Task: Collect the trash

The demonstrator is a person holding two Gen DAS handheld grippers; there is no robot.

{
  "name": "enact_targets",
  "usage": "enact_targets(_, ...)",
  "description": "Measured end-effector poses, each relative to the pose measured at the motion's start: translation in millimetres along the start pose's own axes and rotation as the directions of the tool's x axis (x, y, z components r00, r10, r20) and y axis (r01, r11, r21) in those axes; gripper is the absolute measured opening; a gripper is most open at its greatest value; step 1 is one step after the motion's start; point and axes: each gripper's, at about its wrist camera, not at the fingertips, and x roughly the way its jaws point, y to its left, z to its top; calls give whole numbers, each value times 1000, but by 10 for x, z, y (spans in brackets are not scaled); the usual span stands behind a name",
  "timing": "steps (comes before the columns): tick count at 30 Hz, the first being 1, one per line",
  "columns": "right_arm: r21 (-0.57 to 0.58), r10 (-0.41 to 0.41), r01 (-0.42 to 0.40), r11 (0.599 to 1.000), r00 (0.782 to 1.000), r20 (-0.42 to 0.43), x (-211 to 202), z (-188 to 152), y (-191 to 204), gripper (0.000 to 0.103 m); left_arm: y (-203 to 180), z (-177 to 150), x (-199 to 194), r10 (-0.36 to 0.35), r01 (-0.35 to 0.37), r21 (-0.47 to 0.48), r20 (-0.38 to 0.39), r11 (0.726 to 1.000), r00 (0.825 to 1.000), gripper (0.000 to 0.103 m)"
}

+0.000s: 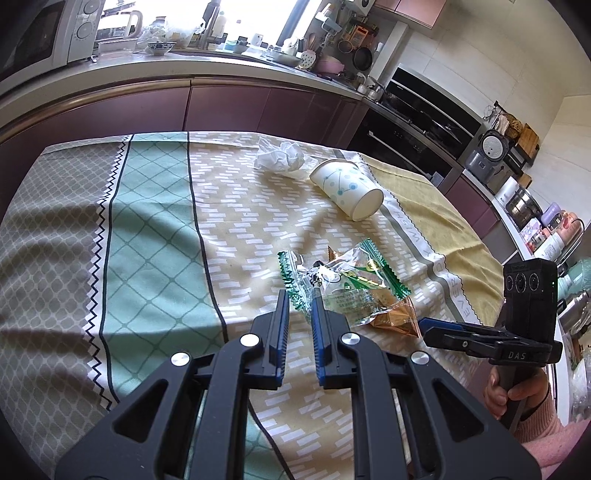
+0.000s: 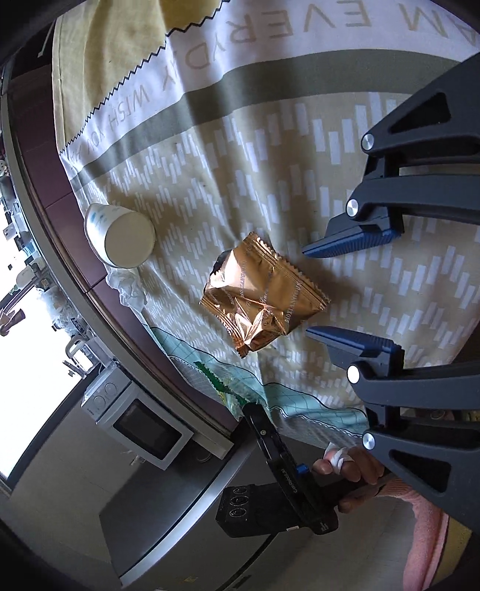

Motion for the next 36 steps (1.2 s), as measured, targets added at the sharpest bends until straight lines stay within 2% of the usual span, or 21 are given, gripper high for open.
enact_targets(7, 31, 31, -31, 999, 999, 23, 128, 34, 73, 39, -41, -37, 70, 8, -7, 16, -19, 1000, 1000, 12)
enact_targets(11, 59, 37, -38, 998, 999, 26, 228, 29, 42, 8, 0, -48, 62, 13, -13, 5, -17, 1000, 1000, 12)
enact_targets(12, 71, 44, -46, 996, 999, 27, 249, 28, 31, 4, 6, -48, 54, 16, -15, 4, -17, 1000, 1000, 12)
enact_targets(16, 60, 75, -78, 995, 995, 60, 259, 44, 73, 2, 44, -61, 36, 23, -23, 1, -18, 1000, 1000, 12)
enact_targets(20, 31, 67, -69, 997, 995, 69, 320, 113, 138, 10, 68, -66, 48, 27, -27, -6, -23, 1000, 999, 12)
enact_targets(23, 34, 62, -64, 997, 995, 73, 366, 185, 137, 28, 71, -68, 58, 26, -27, -8, -25, 1000, 999, 12)
enact_targets(26, 52, 69, -73, 996, 994, 88, 376, 240, 123, 33, 70, -67, 65, 25, -25, -9, -26, 1000, 999, 12)
enact_targets(29, 36, 16, -20, 999, 994, 109, 331, 278, 134, 35, 73, -68, 59, 29, -29, -12, -24, 1000, 999, 12)
enact_targets(31, 3, -26, 25, 1000, 991, 134, 278, 308, 169, 41, 78, -67, 56, 30, -30, -13, -24, 999, 999, 12)
enact_targets(33, -72, -121, 133, 988, 981, 154, 273, 371, 258, 64, 78, -60, 57, 30, -30, -14, -21, 999, 999, 12)
enact_targets(34, -103, -148, 165, 981, 976, 158, 292, 404, 297, 64, 83, -55, 53, 30, -30, -15, -19, 999, 999, 12)
enact_targets(36, -121, -129, 145, 982, 983, 131, 368, 495, 305, 64, 89, -48, 47, 30, -31, -18, -15, 999, 999, 12)
